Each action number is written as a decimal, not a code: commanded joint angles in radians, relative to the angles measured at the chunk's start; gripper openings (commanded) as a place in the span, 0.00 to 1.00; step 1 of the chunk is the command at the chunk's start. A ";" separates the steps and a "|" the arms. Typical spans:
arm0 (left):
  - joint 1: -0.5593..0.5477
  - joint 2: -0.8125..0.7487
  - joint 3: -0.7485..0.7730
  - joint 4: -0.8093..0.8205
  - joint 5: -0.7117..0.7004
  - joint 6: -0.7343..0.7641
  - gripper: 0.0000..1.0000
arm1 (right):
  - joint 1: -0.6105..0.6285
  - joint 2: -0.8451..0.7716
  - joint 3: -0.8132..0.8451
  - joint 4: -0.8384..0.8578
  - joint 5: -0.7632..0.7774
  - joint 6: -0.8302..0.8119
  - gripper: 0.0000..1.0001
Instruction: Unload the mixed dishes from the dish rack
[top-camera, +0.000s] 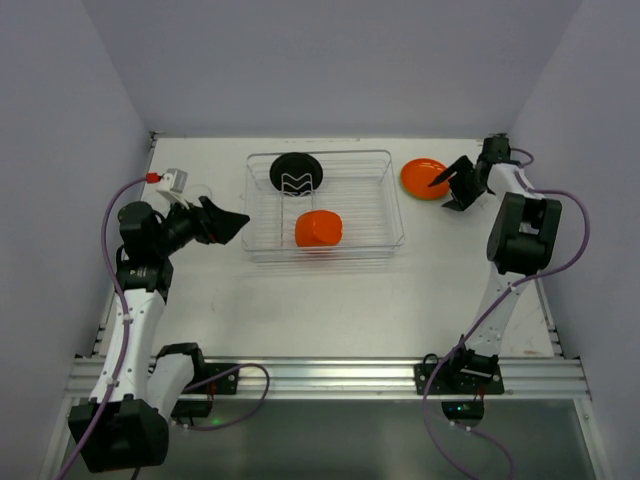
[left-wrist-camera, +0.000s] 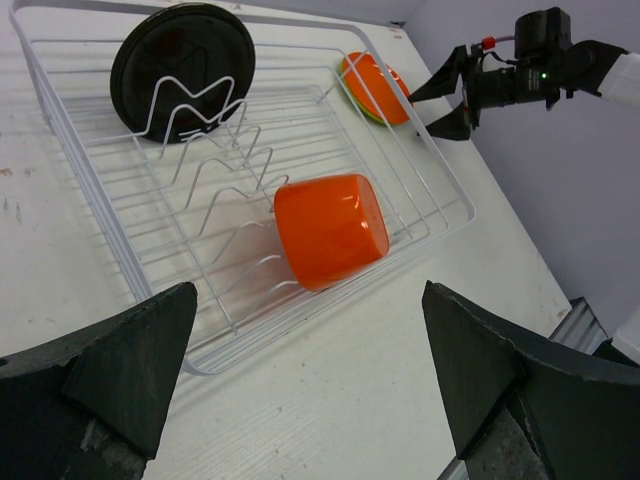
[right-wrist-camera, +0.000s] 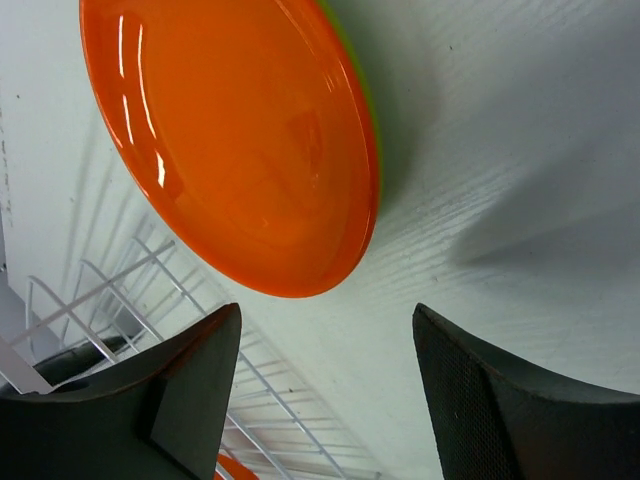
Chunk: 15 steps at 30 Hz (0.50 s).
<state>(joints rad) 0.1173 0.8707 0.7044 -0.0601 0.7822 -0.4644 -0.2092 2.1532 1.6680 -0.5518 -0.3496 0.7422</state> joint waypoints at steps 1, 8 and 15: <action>0.008 -0.010 -0.011 0.043 0.028 -0.019 1.00 | 0.002 -0.069 -0.004 -0.020 -0.063 -0.041 0.72; 0.010 -0.009 -0.014 0.042 0.026 -0.017 1.00 | 0.021 -0.223 -0.097 0.032 -0.065 -0.112 0.71; 0.012 -0.004 -0.014 0.042 0.026 -0.017 1.00 | 0.100 -0.435 -0.160 0.092 -0.032 -0.265 0.86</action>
<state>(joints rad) 0.1181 0.8711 0.7044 -0.0601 0.7830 -0.4644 -0.1539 1.8408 1.5242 -0.5224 -0.3836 0.5877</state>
